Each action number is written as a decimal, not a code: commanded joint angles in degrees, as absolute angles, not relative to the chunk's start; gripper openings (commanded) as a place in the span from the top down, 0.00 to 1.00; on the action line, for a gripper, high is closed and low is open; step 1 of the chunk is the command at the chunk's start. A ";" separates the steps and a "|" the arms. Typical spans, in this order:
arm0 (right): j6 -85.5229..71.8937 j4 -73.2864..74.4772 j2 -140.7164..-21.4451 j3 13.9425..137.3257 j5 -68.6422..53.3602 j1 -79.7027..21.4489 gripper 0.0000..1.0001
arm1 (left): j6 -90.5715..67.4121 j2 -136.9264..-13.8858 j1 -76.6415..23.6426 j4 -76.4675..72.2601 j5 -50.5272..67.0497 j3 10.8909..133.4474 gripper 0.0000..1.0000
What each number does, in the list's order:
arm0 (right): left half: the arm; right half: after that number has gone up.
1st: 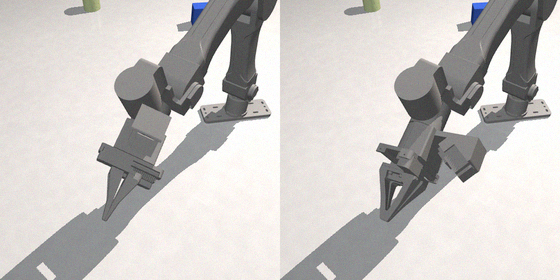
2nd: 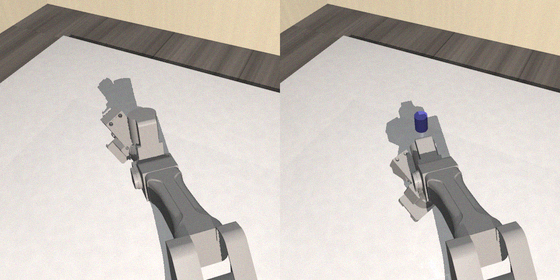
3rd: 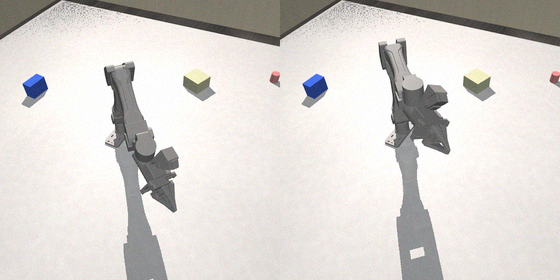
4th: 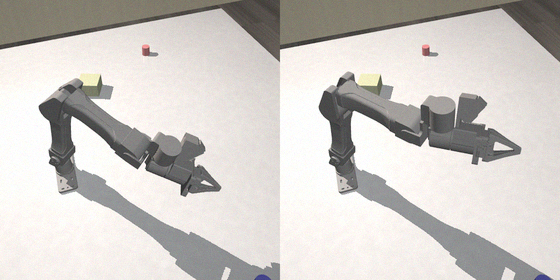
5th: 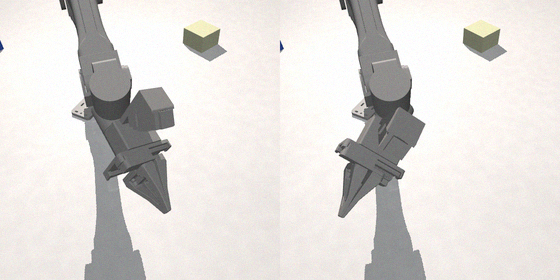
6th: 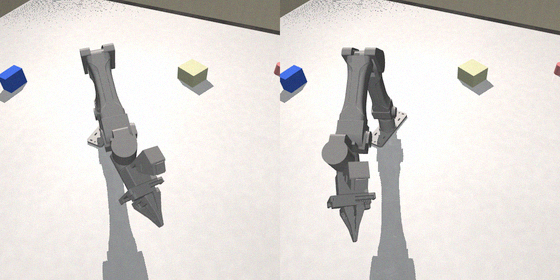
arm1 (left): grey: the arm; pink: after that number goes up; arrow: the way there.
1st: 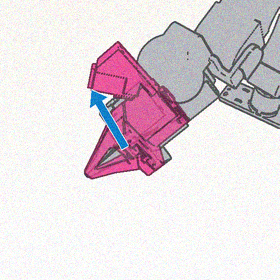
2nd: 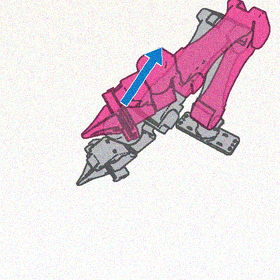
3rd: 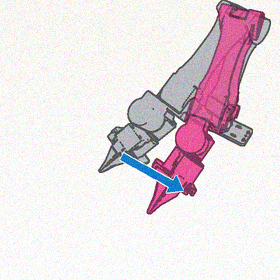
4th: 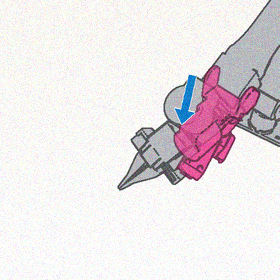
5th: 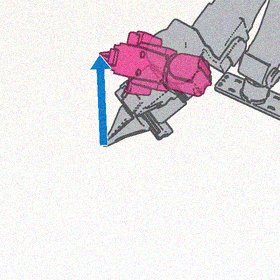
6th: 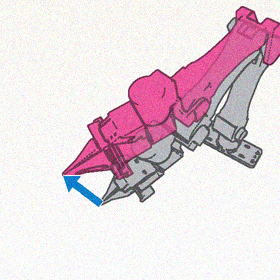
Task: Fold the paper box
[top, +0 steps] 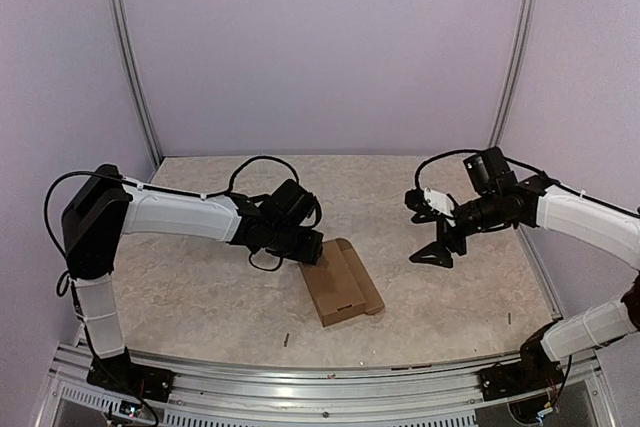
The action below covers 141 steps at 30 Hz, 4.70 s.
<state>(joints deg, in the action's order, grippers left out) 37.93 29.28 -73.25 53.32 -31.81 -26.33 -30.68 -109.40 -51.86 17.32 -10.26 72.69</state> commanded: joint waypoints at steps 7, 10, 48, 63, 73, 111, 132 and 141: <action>55.50 38.03 -74.67 48.31 -34.88 -26.19 0.12 | -5.27 -114.43 -47.29 19.00 -2.66 85.82 0.38; 54.71 35.62 -74.80 48.13 -32.98 -26.14 0.13 | -8.79 -113.05 -47.73 22.61 -8.44 87.46 0.37; 53.13 31.82 -103.73 62.93 -19.27 -56.64 0.66 | -27.18 -119.92 -43.69 24.39 12.72 87.43 0.46; 54.05 49.38 -96.43 76.98 -34.78 -41.44 0.59 | 1.46 -129.51 -42.18 23.47 23.46 100.05 0.45; 50.44 43.37 -102.69 82.44 -35.48 -12.86 0.54 | 11.17 -132.83 -43.76 12.39 28.04 109.97 0.42; 42.34 26.09 -106.35 66.34 -22.07 -30.78 0.56 | -12.27 -112.84 -54.67 15.17 -12.34 73.23 0.60; 50.40 42.94 -94.56 67.76 -10.33 -31.92 0.50 | -16.66 -97.61 -51.26 9.27 -18.81 56.34 0.50; 41.26 27.24 -102.69 76.55 -6.69 -31.82 0.44 | -19.63 -93.31 -57.81 7.17 -18.25 57.17 0.49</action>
<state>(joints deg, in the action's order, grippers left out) 46.54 35.57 -97.84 74.41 -10.52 -32.34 -17.63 -92.29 -55.92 7.46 -17.80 53.17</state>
